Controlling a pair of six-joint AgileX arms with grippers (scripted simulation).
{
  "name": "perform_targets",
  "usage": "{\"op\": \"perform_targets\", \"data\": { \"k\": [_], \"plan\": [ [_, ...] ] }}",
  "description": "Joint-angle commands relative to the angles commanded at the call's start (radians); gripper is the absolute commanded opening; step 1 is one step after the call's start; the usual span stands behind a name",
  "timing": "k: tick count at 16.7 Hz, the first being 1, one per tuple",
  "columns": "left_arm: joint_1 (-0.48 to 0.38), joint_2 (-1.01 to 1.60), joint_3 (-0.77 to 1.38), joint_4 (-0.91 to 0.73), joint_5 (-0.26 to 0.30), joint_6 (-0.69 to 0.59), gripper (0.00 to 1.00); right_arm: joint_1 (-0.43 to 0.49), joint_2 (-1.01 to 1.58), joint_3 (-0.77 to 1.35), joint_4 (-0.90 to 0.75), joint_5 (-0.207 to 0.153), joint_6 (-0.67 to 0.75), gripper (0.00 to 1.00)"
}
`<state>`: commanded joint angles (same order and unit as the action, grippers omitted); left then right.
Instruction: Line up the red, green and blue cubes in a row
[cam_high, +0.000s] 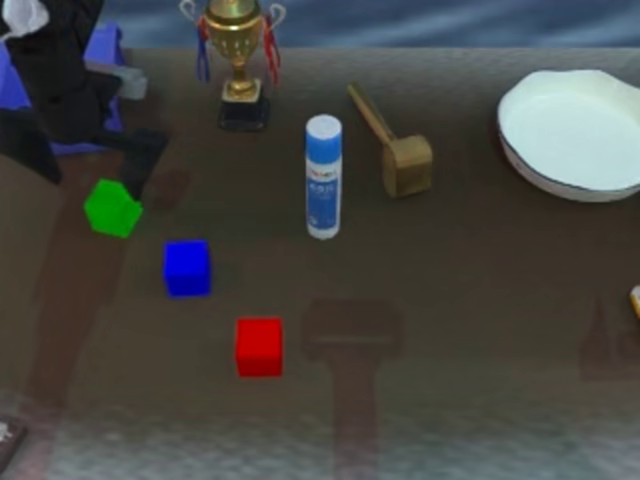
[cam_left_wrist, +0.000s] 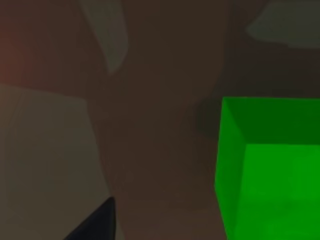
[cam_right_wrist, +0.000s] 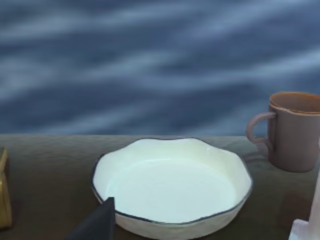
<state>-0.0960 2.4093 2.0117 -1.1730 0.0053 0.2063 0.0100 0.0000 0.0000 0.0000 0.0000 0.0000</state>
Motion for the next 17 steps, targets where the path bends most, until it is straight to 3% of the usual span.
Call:
{"op": "perform_targets", "data": {
  "k": [4, 9, 17],
  "plan": [
    [-0.001, 0.036, -0.101, 0.14, 0.0, -0.001, 1.0, 0.0, 0.0, 0.0, 0.0, 0.0, 0.0, 1.0],
    [-0.001, 0.041, -0.114, 0.155, 0.0, -0.001, 1.0, 0.0, 0.0, 0.0, 0.0, 0.0, 0.0, 1.0],
    [-0.001, 0.041, -0.114, 0.155, 0.0, -0.001, 0.4, 0.0, 0.0, 0.0, 0.0, 0.0, 0.0, 1.0]
  ]
}}
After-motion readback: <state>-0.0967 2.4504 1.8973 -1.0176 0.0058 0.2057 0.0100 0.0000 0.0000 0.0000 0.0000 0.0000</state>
